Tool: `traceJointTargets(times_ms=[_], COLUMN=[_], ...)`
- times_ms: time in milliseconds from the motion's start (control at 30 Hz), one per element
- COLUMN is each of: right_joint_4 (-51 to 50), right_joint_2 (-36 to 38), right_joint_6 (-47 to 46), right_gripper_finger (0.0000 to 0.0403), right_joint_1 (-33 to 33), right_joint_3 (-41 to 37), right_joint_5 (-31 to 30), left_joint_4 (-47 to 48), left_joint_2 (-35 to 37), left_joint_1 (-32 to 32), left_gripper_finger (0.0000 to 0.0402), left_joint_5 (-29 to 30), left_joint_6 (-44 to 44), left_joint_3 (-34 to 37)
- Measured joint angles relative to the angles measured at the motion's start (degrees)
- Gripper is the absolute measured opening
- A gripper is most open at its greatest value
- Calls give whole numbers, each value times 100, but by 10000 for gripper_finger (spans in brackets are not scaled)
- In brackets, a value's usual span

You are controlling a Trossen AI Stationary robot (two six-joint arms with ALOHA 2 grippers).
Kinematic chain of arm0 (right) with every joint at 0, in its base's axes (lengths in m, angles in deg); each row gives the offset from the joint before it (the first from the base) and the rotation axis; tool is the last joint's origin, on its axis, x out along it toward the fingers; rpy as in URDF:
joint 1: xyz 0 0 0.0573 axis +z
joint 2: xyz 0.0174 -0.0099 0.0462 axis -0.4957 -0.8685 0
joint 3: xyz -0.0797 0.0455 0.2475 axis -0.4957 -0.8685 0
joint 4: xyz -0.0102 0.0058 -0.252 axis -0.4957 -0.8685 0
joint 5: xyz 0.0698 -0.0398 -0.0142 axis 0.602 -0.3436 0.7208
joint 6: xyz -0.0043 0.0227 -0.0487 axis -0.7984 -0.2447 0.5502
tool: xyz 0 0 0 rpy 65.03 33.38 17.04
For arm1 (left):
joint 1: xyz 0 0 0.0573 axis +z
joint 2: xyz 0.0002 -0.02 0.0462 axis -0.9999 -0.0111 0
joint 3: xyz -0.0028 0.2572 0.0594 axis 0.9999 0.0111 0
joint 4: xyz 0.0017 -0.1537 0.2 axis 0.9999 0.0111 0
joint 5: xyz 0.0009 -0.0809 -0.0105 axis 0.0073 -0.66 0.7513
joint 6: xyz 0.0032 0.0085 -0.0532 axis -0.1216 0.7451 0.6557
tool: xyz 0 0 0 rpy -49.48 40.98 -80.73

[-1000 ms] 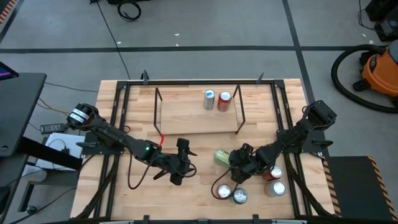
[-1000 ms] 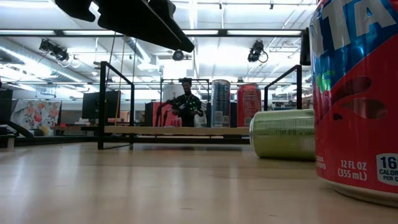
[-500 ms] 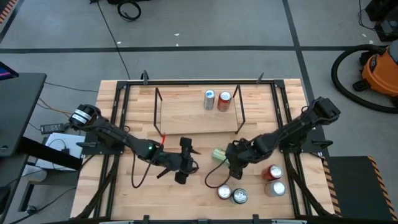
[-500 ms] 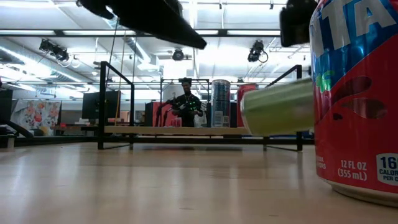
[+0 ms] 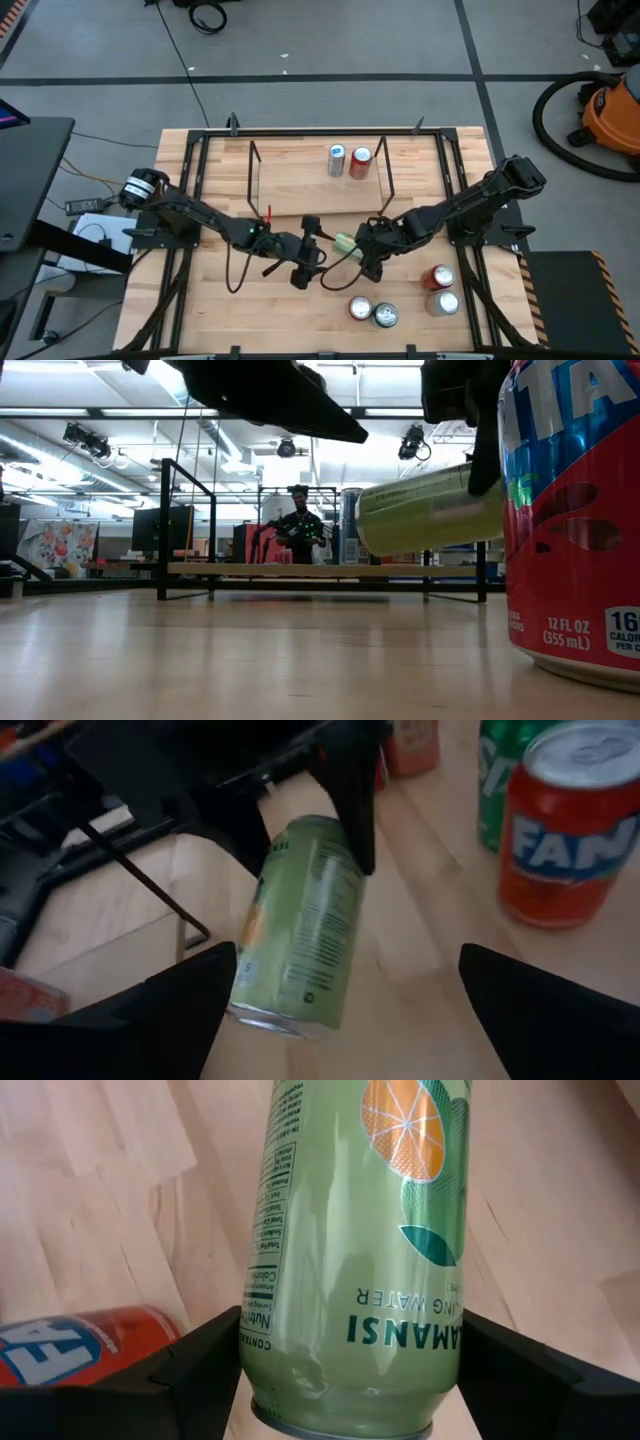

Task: Place canned beverage on shelf
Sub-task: Put the light green soda can on the shelf

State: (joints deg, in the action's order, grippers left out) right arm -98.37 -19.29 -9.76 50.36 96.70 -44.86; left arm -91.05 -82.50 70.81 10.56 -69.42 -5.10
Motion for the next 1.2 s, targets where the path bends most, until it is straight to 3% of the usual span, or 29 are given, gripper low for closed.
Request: traceJointTargets(times_ms=[300,867,1200], right_joint_4=[175,685,892], right_joint_2=[0,0,0], right_joint_6=[-172,-47,-118], right_gripper_finger=[319,319,320], right_joint_1=[-52,-130,-284], right_joint_3=[0,2,4], right_joint_5=[236,268,686], left_joint_4=[-328,-459,-441], left_joint_2=[-422,-691,-694], left_joint_1=[14,152,171], left_gripper_finger=[393,393,385], left_joint_5=[528,430,574], left_joint_6=[-947,-1054,-1088], left_joint_3=[0,0,0])
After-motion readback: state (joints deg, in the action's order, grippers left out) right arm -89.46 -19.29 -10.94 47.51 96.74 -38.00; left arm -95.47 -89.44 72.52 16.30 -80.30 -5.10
